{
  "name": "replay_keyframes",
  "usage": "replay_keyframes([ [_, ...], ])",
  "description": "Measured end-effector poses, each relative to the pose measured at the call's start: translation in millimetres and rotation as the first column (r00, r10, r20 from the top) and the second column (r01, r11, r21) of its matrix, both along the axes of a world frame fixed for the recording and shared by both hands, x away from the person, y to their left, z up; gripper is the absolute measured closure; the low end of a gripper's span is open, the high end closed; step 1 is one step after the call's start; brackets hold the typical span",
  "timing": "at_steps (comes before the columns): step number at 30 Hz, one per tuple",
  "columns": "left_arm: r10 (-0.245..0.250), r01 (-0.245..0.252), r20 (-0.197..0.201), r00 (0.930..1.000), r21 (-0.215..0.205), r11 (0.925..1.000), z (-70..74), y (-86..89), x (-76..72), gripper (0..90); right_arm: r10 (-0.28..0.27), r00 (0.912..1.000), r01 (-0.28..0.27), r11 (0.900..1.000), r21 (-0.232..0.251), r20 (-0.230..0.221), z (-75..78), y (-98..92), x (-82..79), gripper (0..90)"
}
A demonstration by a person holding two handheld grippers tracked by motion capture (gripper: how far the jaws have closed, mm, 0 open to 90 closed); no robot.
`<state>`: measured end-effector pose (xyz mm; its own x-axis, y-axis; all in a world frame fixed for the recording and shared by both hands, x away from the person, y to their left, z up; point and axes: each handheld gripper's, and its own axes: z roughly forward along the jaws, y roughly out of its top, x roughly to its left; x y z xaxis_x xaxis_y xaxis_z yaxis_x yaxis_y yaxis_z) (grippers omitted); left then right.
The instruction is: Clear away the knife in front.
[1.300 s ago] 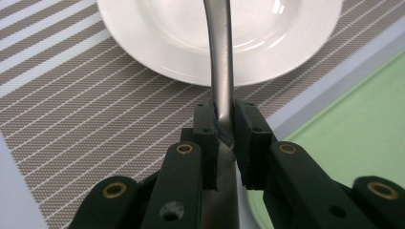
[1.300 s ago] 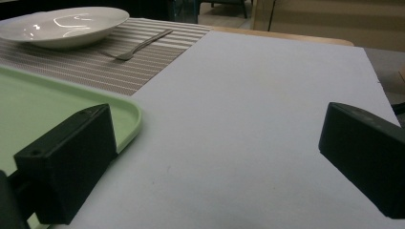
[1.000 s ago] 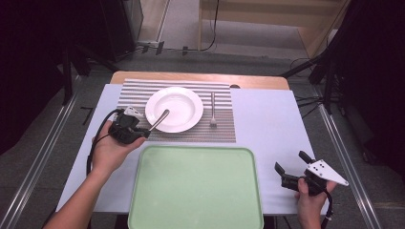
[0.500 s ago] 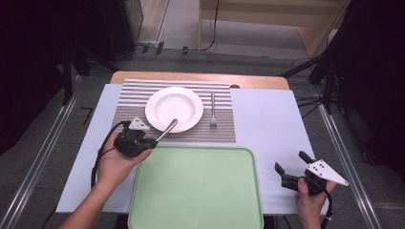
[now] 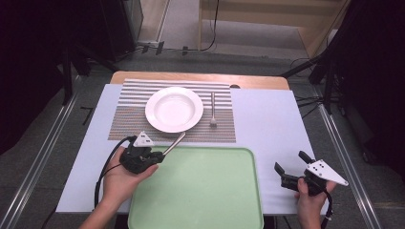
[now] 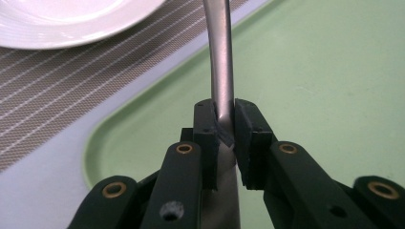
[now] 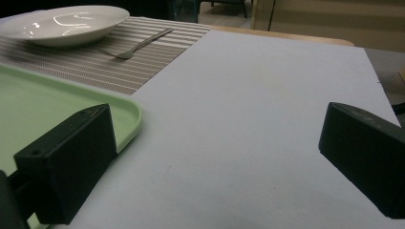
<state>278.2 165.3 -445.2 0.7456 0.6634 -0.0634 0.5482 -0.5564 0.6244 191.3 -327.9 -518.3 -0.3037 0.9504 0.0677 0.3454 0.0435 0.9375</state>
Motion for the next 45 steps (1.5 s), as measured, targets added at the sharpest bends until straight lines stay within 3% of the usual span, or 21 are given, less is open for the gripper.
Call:
replay_keyframes([
  [8,-0.009,0.008,-0.022,0.9997,-0.019,0.9998,-9.9,-4.3,-11.9,79.6,0.0,1.0,0.0,1.0,0.0,-0.001,0.0,0.1,0.0,0.0],
  [27,-0.01,0.011,-0.078,0.9969,0.016,0.9998,-36.3,-11.1,-26.9,79.6,0.0,1.0,0.0,1.0,-0.002,0.0,-0.3,0.1,0.3,0.0],
  [38,-0.02,0.021,-0.078,0.9967,0.023,0.9995,-41.4,-16.7,-33.7,79.4,0.0,1.0,0.0,1.0,-0.006,0.0,-0.4,0.1,0.4,0.0],
  [41,-0.02,0.022,-0.054,0.9984,0.035,0.9992,-41.9,-18.9,-36.3,78.6,-0.001,1.0,0.001,1.0,-0.007,-0.001,-0.3,0.4,0.4,0.0],
  [45,-0.008,0.009,-0.038,0.9992,0.028,0.9996,-39.7,-17.4,-34.1,69.1,0.001,1.0,-0.001,1.0,-0.008,0.001,-0.4,0.2,0.3,0.0],
])
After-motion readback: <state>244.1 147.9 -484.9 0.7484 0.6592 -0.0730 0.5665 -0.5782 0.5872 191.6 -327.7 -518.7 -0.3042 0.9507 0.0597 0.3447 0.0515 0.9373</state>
